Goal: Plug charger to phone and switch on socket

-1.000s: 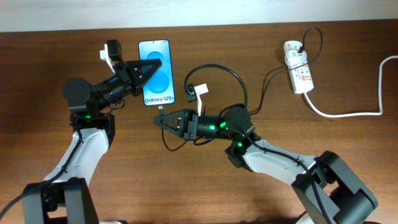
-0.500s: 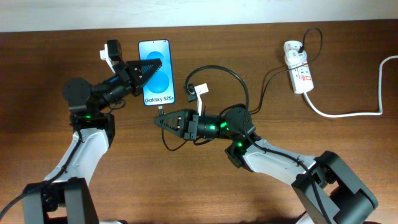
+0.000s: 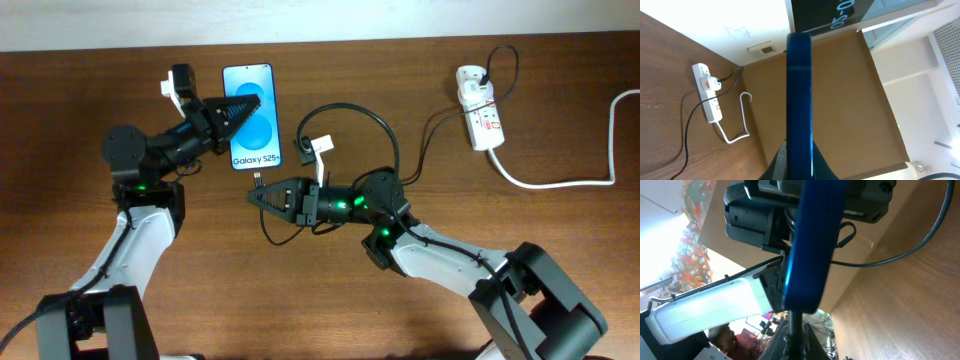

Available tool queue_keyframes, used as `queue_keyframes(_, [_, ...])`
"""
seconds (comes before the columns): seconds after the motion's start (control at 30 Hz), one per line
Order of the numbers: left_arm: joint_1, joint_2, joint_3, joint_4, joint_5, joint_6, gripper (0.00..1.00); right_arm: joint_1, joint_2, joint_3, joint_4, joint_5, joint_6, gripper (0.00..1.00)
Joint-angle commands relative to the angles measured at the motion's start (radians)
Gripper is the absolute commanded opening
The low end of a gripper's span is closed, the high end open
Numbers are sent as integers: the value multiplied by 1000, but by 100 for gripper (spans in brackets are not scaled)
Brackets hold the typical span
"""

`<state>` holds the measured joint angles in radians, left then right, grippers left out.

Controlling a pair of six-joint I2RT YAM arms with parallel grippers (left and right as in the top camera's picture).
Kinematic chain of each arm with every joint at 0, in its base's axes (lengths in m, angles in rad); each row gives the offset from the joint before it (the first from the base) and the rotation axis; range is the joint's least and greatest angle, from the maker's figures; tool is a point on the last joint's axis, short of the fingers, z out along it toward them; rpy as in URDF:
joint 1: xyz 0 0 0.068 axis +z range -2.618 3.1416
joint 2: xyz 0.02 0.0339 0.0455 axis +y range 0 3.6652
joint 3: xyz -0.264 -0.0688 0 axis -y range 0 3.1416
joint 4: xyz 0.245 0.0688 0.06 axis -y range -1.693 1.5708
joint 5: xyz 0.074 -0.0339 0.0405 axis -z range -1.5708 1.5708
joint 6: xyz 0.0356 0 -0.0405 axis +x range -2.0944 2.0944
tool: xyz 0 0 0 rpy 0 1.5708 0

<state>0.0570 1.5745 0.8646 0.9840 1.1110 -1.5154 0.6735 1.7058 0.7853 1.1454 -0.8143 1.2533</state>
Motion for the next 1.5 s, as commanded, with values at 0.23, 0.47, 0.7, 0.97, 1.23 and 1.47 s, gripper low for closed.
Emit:
queue_keyframes(0.23, [-3,-19,13,6,0,-10,0,0,2,11,11,18,1,5])
queue_keyframes(0.47, [-3,-19,13,6,11,-10,0,-1,2,11,10,43,-11,4])
queue_keyframes(0.7, [-3,-19,13,6,12,-10,0,-1,2,11,-15,68,-16,4])
queue_keyframes(0.97, [-3,-19,13,6,14,-10,0,-2,2,11,-31,41,-18,4])
queue_keyframes(1.23, [-3,-19,13,6,0,-10,0,-2,2,11,-3,-11,-18,4])
queue_keyframes(1.47, [-3,-19,13,6,7,-10,0,-2,2,11,-4,45,-18,4])
